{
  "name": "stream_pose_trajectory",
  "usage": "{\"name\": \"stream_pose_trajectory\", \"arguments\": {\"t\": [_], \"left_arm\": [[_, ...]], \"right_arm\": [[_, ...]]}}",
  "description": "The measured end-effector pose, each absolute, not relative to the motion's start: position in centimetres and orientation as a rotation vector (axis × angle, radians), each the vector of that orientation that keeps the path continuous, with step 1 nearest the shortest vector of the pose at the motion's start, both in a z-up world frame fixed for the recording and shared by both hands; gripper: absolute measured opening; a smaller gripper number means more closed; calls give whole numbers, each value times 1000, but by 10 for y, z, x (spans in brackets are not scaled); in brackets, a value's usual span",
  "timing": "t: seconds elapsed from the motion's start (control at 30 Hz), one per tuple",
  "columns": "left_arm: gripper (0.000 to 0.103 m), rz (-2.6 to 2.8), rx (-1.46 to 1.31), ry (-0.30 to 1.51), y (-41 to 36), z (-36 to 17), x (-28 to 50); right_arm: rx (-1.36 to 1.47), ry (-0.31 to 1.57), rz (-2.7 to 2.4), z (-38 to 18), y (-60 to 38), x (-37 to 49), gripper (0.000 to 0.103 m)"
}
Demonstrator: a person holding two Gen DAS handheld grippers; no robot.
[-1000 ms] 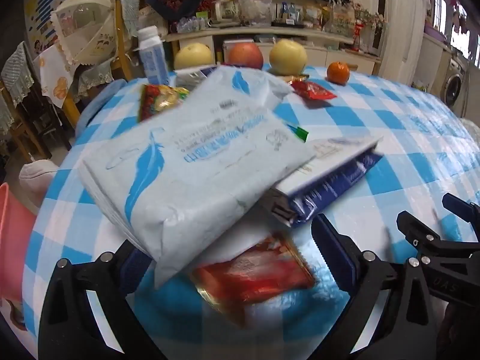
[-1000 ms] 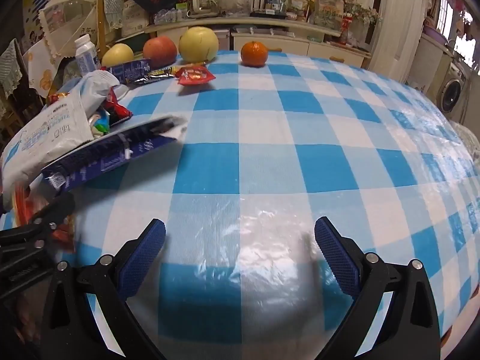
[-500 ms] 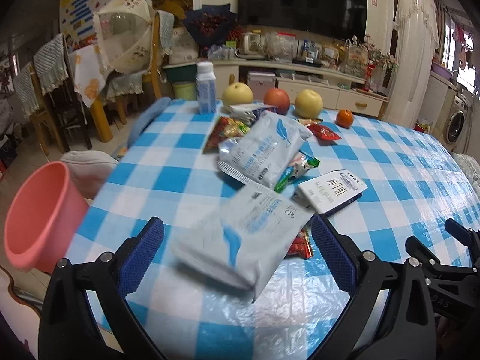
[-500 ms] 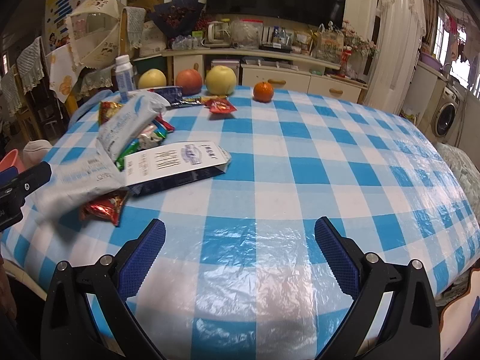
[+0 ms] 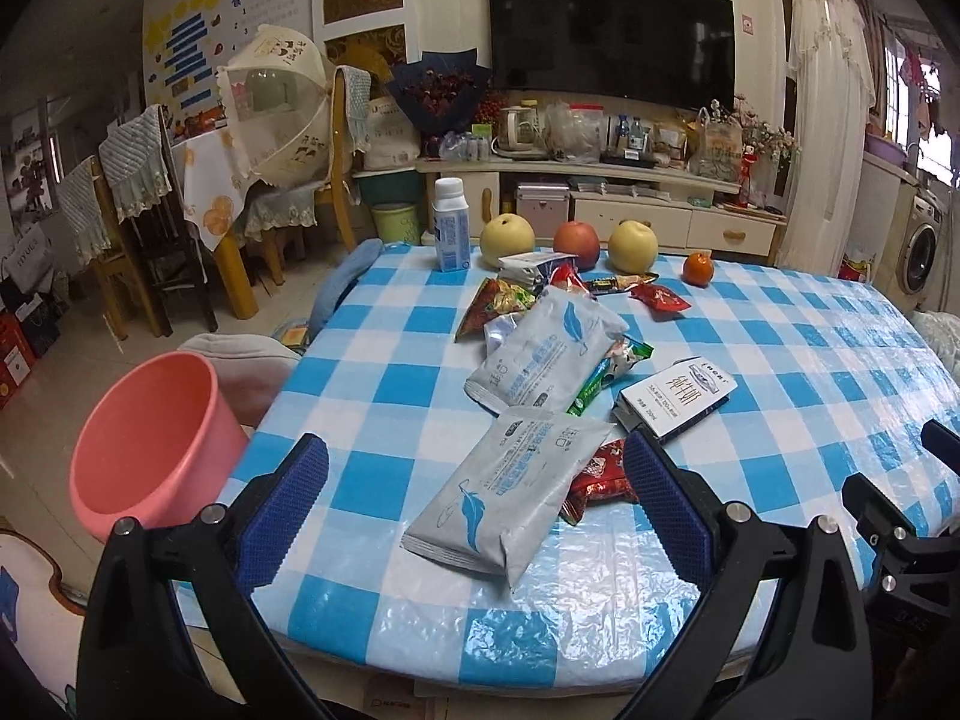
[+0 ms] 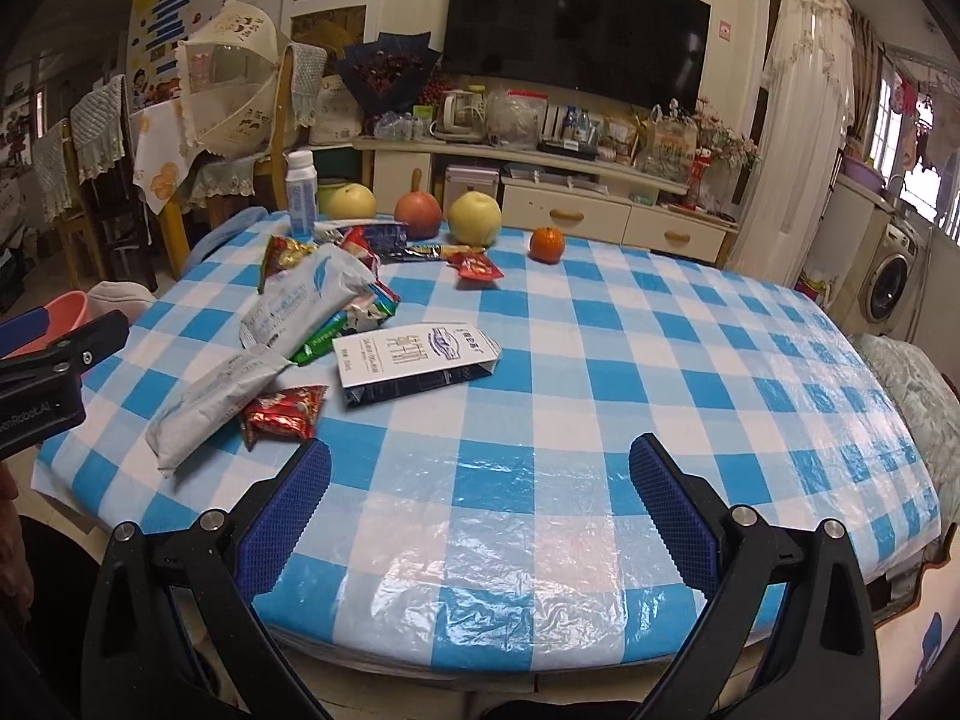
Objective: Collect trash
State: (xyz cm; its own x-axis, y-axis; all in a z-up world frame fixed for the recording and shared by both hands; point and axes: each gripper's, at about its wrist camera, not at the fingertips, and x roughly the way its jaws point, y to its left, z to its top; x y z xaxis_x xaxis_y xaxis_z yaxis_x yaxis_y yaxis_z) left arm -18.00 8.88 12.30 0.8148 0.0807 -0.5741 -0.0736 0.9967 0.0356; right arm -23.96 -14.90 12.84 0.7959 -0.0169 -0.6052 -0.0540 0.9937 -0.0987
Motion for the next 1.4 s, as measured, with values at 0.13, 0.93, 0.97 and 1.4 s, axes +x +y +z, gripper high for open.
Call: {"name": "stream_pose_trajectory", "arguments": {"t": [0.13, 0.93, 0.97, 1.4], "left_arm": [[99, 83, 16, 598, 90, 130, -188], [99, 75, 54, 533, 80, 159, -218], [99, 75, 53, 531, 80, 159, -219], [99, 61, 56, 529, 76, 161, -221]], "right_arm": [[-119, 625, 27, 139, -145, -251, 99], [-137, 515, 42, 174, -134, -290, 99], [-137, 512, 43, 174, -135, -291, 99], [-131, 501, 36, 177, -140, -293, 99]]}}
